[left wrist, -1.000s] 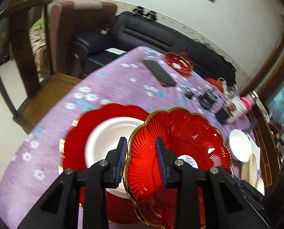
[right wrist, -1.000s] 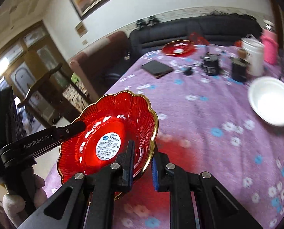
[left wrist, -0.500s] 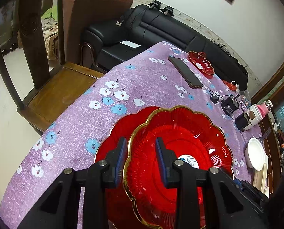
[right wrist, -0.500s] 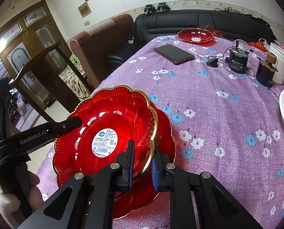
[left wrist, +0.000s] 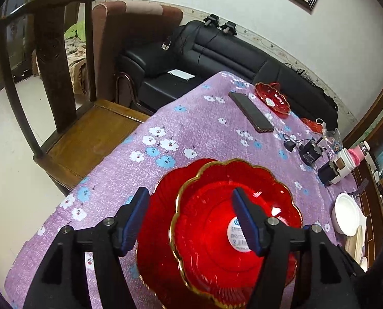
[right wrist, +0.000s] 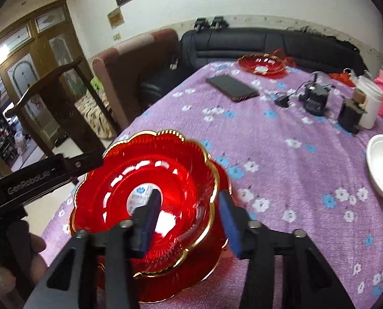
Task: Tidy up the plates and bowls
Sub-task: 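Lower the red plate onto the white plate and open the right gripper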
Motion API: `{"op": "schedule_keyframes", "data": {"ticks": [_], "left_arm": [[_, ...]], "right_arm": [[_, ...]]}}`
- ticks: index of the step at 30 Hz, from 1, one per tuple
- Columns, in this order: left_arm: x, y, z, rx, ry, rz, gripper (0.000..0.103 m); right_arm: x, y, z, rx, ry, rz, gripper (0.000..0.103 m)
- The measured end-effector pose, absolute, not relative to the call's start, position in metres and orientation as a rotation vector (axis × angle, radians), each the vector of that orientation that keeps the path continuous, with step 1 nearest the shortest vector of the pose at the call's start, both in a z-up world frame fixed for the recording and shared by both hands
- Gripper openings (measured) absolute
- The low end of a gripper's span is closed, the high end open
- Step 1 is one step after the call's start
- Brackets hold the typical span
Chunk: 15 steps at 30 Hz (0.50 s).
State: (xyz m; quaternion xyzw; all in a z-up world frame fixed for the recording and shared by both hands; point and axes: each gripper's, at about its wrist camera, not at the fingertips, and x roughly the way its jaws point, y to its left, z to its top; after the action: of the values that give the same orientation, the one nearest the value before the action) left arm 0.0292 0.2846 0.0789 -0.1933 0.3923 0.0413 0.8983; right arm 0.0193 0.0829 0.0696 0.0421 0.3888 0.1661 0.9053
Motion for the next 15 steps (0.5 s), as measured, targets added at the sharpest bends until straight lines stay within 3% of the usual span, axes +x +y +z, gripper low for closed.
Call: {"op": "schedule_keyframes", "data": {"ticks": [3,7,11,15], "left_arm": [[0.017,0.285,0.088,-0.401,0.8,0.087,0.066],[-0.011,0.27,0.109,-0.372,0.746,0.063,0.071],[-0.044,0.243,0.124,-0.368,0.689,-0.012,0.082],[-0.07,0.207,0.124,-0.329,0.661,-0.074,0.085]], "right_arm": [[0.009,0.074,0.077,0.078,0.777,0.324,0.054],[-0.015,0.057,0.082,0.098,0.741,0.312,0.066],[-0.036,0.039,0.075,0.121,0.742,0.304,0.067],[-0.061,0.017,0.065,0.097,0.693,0.262,0.067]]}}
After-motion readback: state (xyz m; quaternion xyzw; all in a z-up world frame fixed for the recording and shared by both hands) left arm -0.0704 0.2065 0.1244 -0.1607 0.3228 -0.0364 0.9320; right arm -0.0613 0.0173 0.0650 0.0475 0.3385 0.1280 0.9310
